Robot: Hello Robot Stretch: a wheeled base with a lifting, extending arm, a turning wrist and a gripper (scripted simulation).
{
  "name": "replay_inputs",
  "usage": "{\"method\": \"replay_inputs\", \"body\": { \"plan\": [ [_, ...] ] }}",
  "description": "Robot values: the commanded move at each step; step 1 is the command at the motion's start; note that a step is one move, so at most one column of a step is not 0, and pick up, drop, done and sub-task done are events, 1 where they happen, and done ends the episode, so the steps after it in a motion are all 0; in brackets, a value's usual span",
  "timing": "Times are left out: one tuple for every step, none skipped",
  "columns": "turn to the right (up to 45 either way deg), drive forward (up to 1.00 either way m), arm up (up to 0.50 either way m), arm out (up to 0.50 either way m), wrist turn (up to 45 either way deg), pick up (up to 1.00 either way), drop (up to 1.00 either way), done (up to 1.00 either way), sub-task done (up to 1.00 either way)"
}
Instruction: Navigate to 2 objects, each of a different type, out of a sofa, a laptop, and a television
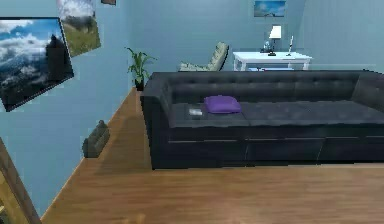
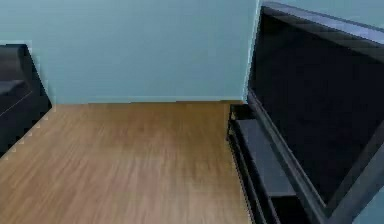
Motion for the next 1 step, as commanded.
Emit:
{"method": "replay_inputs", "body": {
  "plan": [
    [0.0, 0.9, 0.0, 0.0, 0.0, 0.0, 0.0, 0.0, 0.0]
  ]
}}
